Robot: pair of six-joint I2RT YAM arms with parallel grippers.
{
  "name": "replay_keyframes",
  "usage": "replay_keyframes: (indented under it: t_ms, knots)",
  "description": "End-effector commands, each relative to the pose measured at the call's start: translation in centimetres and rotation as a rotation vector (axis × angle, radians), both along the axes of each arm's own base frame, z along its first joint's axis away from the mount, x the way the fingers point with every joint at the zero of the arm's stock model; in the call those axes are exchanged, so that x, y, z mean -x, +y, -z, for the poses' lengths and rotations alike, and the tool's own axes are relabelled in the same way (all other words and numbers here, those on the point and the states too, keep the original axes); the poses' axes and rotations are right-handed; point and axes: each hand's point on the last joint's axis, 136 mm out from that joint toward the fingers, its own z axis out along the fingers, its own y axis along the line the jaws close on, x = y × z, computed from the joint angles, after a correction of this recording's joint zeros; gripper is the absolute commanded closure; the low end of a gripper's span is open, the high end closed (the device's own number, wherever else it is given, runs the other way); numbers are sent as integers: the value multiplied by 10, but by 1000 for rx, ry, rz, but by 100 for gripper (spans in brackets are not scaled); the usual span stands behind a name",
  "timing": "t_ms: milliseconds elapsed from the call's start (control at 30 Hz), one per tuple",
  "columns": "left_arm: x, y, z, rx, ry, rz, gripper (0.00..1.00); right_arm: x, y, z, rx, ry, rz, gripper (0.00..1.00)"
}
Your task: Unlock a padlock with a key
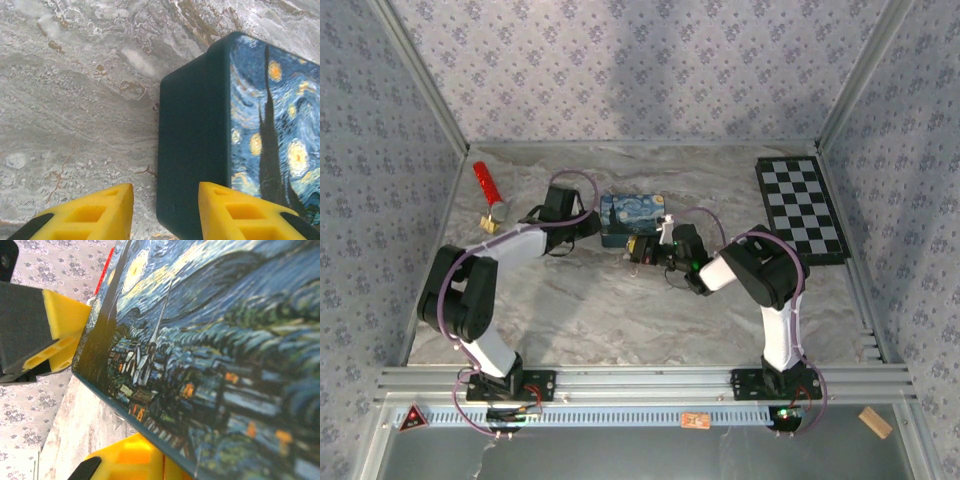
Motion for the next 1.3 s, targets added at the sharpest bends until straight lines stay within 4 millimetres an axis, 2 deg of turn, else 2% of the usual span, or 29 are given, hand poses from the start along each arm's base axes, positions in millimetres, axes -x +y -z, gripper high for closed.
replay_keyframes:
  t_ms: [0, 67, 167, 500, 633, 800, 1100, 1267]
  knots:
    - [14, 2, 11, -16, 44, -21, 62, 8, -11, 19, -23, 146, 52, 92]
    - [14, 4, 12, -19, 44, -28, 62, 10, -9, 19, -23, 149, 42, 84]
    - [13, 4, 12, -22, 42, -32, 62, 13, -9, 22, -8, 148, 38, 80]
    - [14, 3, 14, -24, 51, -23, 63, 19, -12, 30, 29, 151, 27, 83]
    - [14, 1, 14, -17, 52, -18, 64, 18, -5, 23, 2, 136, 5, 83]
    - [16, 0, 16, -11, 59, -16, 64, 13, 0, 15, 1, 99, -9, 77]
    - [21, -6, 16, 7, 64, -10, 65, 5, 5, 31, 63, 111, -3, 70]
    - [24, -4, 16, 3, 65, -16, 65, 6, 5, 33, 71, 111, -3, 79]
